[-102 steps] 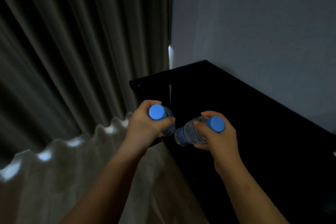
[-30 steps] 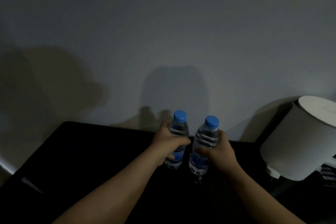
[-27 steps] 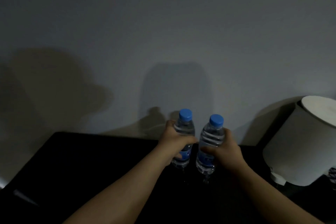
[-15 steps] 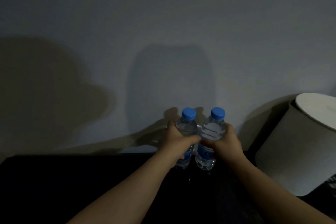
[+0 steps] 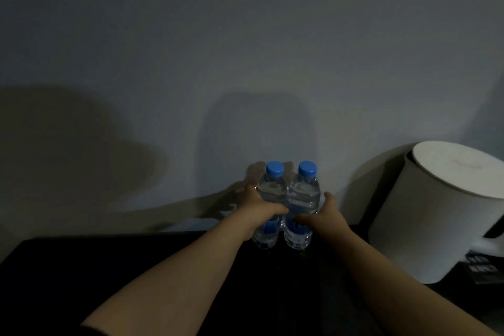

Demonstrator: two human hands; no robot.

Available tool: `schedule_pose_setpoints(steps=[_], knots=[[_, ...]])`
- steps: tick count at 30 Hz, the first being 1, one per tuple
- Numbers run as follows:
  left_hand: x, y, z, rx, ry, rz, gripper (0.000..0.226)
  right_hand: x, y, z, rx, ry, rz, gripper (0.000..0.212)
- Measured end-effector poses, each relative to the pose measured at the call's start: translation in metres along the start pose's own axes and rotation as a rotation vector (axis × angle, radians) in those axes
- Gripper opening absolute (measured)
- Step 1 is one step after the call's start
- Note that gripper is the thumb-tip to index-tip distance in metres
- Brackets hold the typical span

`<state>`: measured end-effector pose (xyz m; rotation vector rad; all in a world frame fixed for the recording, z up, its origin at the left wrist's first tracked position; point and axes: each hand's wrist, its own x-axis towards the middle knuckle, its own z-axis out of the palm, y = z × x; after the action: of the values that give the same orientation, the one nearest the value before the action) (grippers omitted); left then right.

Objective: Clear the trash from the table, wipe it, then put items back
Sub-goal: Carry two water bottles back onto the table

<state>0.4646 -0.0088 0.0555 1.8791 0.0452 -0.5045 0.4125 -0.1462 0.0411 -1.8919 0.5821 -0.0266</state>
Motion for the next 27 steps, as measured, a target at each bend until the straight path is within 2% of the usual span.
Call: schedule_pose_setpoints(steps=[2,3,6,8,12,17,27], knots=[[-0.012,0.002,-0.009,0.101,0.043,0.047,0.087,-0.019,-0.006,-0.007,-0.105,0.041,0.017,0.096],[-0.02,0.004,-0.015,0.189,0.073,0.075,0.085,-0.029,-0.009,-0.01,-0.153,0.048,0.008,0.096],[-0.052,0.013,-0.032,0.579,0.144,0.201,0.064,-0.061,-0.021,-0.019,-0.316,0.018,-0.042,0.071],[-0.078,0.018,-0.041,0.751,0.16,0.295,0.05,-0.086,-0.032,-0.024,-0.448,-0.036,-0.125,0.056],[-0.128,0.017,-0.046,1.009,0.185,0.437,0.041,-0.139,-0.046,-0.03,-0.662,-0.07,-0.278,0.051],[-0.176,0.002,-0.026,1.087,0.101,0.584,0.032,-0.189,-0.024,-0.043,-0.797,0.032,-0.287,0.044],[-0.25,-0.018,0.076,1.19,-0.076,0.772,0.038,-0.26,0.063,-0.118,-0.866,0.119,-0.157,0.041]])
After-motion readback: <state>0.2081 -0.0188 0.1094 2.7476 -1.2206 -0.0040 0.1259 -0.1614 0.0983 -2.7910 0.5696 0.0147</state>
